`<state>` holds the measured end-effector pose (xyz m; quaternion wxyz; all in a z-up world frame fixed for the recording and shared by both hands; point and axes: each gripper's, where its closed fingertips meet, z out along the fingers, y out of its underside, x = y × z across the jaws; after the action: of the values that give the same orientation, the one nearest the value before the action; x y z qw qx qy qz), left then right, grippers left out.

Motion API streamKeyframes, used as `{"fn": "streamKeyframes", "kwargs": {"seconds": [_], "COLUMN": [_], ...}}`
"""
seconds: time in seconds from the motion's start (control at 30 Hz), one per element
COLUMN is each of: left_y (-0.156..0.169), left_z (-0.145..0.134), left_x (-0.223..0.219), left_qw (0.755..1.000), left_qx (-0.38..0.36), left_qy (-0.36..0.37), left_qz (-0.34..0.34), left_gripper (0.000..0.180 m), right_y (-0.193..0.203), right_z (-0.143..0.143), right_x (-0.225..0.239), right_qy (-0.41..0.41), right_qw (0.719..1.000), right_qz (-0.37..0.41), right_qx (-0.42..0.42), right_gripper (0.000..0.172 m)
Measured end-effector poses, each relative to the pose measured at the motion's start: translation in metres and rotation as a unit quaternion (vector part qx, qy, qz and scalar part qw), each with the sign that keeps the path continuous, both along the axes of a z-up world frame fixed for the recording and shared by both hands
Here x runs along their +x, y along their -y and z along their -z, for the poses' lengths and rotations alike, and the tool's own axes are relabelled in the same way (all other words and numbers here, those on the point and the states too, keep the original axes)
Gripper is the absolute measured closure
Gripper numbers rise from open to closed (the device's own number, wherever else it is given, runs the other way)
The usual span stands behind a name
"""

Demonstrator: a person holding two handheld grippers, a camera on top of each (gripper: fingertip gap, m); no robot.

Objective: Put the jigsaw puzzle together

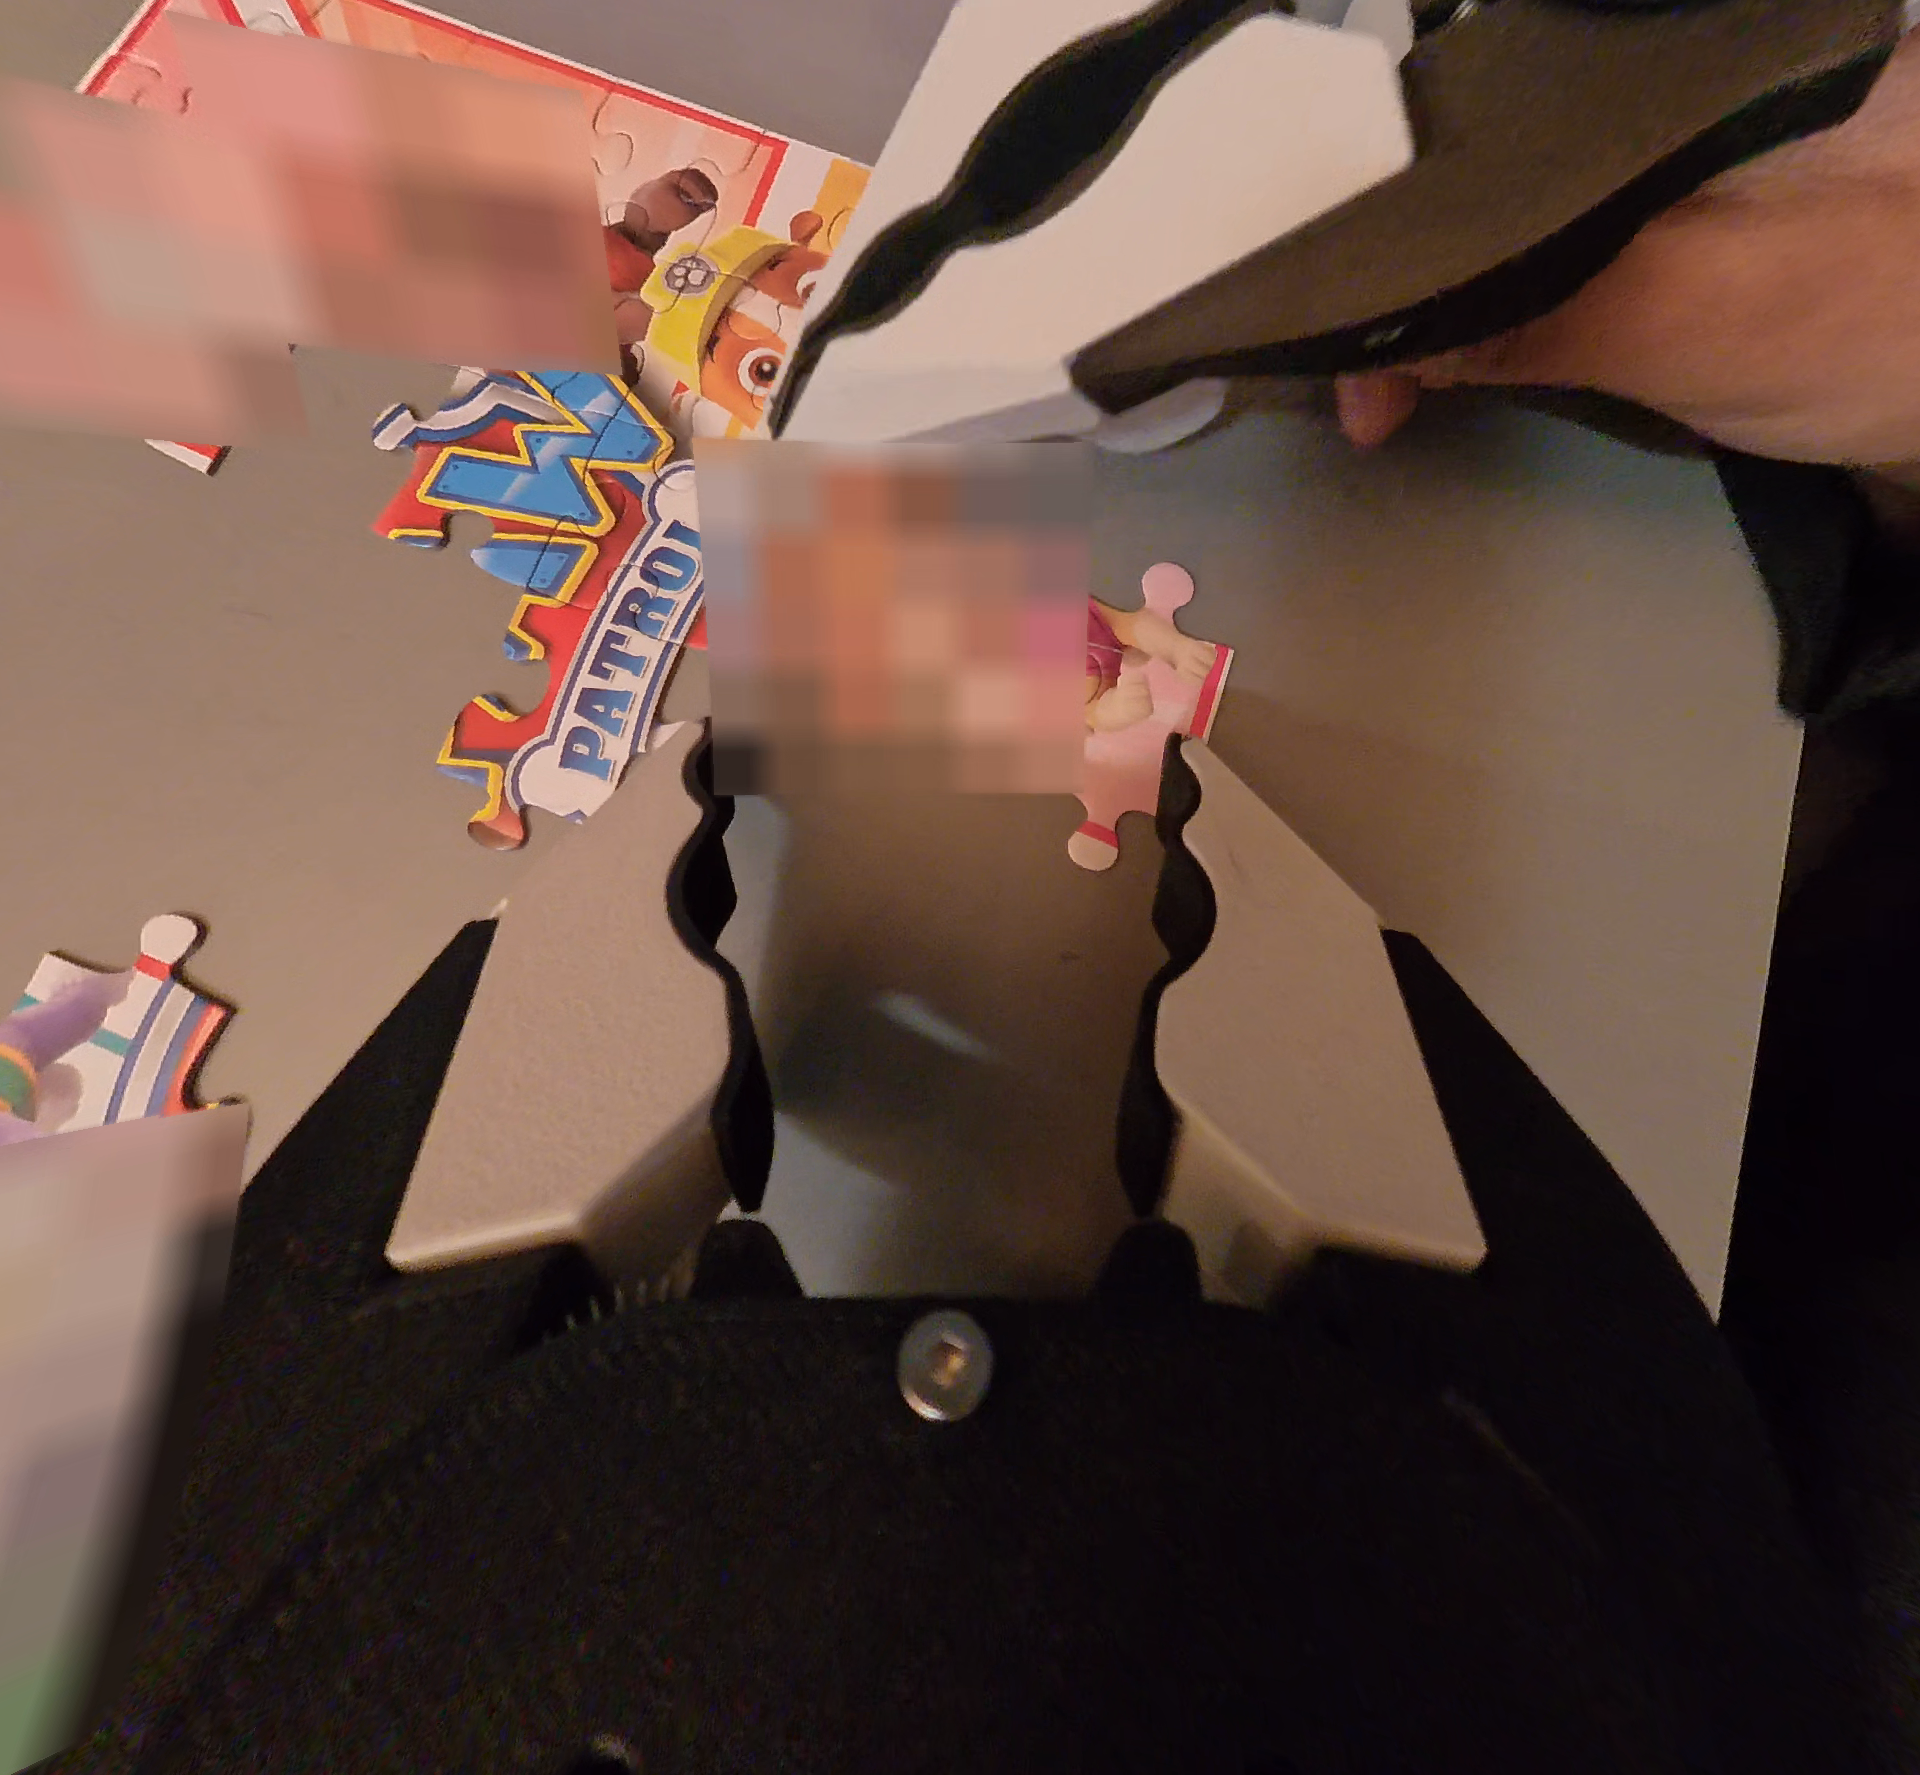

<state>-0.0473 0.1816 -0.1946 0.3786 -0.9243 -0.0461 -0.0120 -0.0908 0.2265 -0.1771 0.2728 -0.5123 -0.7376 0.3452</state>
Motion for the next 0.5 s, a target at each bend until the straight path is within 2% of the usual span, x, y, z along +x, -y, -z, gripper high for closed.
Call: {"fn": "streamKeyframes", "kwargs": {"seconds": [0.17,0.37,0.5], "left_y": [0.000,0.004,0.005], "left_z": [-0.005,-0.016,-0.034], "left_x": [0.001,-0.006,-0.014], "left_qw": [1.000,0.999,0.993], "left_qx": [0.018,0.042,0.112], "left_qy": [0.001,-0.015,-0.014], "left_qz": [0.000,-0.011,-0.035], "left_gripper": [0.103,0.103,0.112], "right_y": [0.000,0.005,0.014], "right_z": [0.012,-0.009,0.010], "right_x": [0.009,0.013,0.016], "right_qy": [0.037,0.007,0.054], "right_qw": [0.999,0.998,0.997], "right_qz": [-0.012,-0.028,-0.048], "right_qx": [-0.024,-0.048,-0.036], "right_gripper": [0.170,0.172,0.171]}}
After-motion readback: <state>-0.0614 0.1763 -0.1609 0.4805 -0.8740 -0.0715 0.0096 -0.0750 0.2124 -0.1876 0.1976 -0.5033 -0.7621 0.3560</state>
